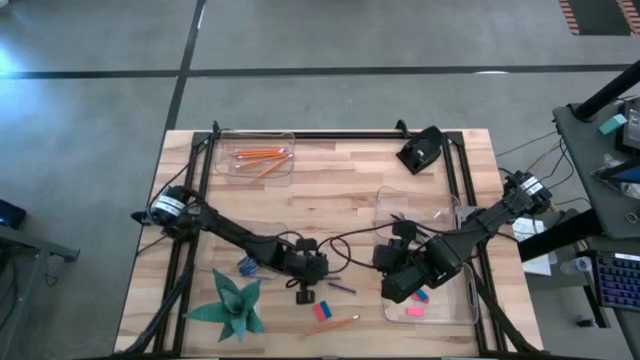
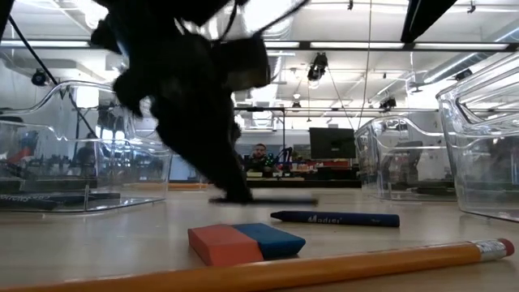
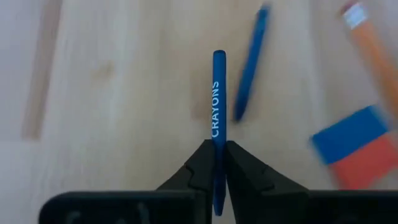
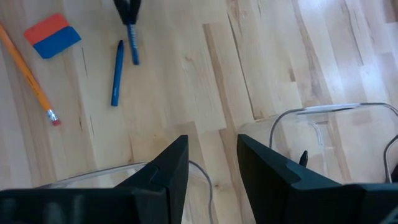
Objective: Sort crayons/erasers/pens/pencils in bins
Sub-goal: Put the blue crayon into the left center transparent bin
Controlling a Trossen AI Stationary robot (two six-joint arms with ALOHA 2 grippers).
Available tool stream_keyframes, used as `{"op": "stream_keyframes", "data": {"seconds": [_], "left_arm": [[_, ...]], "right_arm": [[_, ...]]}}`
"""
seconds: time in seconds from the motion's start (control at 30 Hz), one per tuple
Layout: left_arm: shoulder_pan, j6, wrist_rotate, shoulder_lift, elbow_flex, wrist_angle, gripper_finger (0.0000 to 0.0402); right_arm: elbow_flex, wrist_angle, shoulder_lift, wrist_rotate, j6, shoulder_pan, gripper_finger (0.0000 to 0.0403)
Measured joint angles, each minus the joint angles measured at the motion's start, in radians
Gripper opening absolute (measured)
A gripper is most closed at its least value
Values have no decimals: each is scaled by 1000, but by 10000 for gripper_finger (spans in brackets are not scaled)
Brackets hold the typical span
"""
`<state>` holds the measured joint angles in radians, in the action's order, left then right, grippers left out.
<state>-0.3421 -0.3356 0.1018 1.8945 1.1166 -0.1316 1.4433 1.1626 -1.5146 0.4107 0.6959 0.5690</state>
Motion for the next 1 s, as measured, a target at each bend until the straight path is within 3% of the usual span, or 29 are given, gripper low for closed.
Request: {"op": "stream_keyframes", "data": {"seconds": [0.43,0.77,1.0], "left_arm": [[1,1,13,-202,4,-17,15],[1,-9,39,-407,1,-404,15],[1,-151,44,-552,-8,-678,15]], "right_arm": [[0,-2,0,1,1,0,128],[0,-50,0,0,0,0,128],[0,-84,0,0,0,0,128]]}}
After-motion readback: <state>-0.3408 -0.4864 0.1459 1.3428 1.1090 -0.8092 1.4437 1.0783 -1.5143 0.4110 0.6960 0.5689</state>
